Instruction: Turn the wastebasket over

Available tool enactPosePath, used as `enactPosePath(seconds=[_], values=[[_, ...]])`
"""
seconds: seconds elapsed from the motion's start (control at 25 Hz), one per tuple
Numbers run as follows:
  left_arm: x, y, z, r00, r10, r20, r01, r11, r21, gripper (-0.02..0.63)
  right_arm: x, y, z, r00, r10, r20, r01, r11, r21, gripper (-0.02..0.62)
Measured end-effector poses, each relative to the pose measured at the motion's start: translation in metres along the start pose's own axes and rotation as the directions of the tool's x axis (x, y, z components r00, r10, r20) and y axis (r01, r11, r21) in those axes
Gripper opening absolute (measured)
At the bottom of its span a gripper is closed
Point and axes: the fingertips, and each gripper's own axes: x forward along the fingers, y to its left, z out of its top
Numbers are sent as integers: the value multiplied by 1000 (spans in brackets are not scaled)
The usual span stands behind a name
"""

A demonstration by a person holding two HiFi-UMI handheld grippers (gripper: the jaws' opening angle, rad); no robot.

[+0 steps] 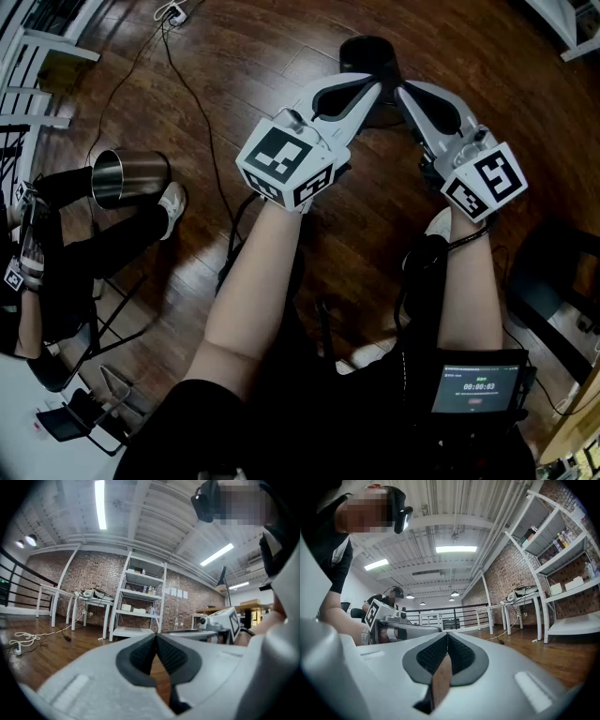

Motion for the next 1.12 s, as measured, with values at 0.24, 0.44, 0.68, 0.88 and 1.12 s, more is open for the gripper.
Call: enactPosePath(seconds=[0.24, 0.44, 0.68, 0.88, 1.12], values=[[11, 18, 1, 1000, -2, -5, 2, 1000, -11, 2, 12, -12, 0, 1000, -7, -4, 7, 1000, -4, 11], [29, 31, 1, 1000, -26, -12, 26, 1000, -2, 2, 21, -33, 0, 1000, -19, -2, 19, 1000, -2, 11], [43, 49, 7, 999, -34, -1, 34, 999, -7, 2, 31, -57, 1, 999, -37, 7, 37, 999, 4, 11], [51, 66, 13, 1000, -21, 15, 22, 1000, -7, 2, 41, -67, -2, 1000, -22, -5, 22, 1000, -9, 11], [67, 99, 11, 1000, 5, 7, -5, 1000, 4, 2, 67, -98, -6, 1000, -6, -6, 6, 1000, 0, 11]])
